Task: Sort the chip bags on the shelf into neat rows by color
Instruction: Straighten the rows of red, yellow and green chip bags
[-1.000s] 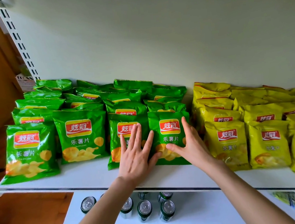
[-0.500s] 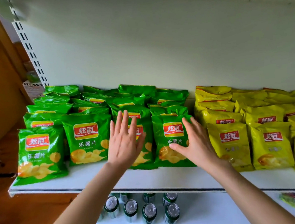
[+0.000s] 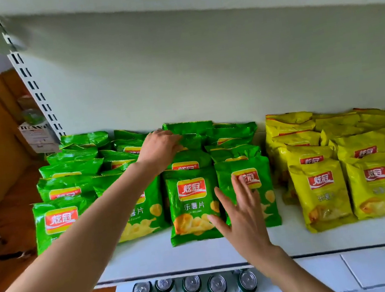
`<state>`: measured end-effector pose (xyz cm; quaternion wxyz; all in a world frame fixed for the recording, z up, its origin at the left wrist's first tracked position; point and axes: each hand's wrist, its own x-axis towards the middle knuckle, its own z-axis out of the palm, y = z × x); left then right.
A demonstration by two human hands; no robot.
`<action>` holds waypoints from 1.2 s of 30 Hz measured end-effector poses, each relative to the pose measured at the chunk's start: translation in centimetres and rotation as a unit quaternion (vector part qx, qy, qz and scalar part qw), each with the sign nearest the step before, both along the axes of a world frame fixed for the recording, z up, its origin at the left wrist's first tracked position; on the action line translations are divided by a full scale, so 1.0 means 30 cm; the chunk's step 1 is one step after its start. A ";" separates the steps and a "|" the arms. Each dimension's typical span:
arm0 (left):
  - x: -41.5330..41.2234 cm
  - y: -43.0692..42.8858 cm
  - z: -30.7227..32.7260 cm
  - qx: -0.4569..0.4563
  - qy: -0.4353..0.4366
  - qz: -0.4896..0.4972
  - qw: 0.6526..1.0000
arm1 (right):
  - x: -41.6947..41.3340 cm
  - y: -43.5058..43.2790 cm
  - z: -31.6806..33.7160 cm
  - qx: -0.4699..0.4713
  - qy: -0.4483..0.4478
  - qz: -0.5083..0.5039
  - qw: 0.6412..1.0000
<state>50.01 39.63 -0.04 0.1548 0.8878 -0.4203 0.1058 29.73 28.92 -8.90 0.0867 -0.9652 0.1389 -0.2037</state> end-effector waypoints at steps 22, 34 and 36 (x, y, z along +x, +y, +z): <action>0.150 -0.094 0.055 0.068 -0.042 -0.079 0.994 | 0.032 -0.001 -0.074 -0.058 -0.033 -0.045 0.997; 0.162 -0.092 0.050 0.116 -0.064 -0.013 0.991 | 0.034 0.001 -0.076 -0.058 -0.021 -0.054 0.997; 0.159 -0.089 0.052 0.106 -0.053 -0.008 0.993 | 0.034 0.001 -0.071 -0.055 -0.018 -0.054 0.997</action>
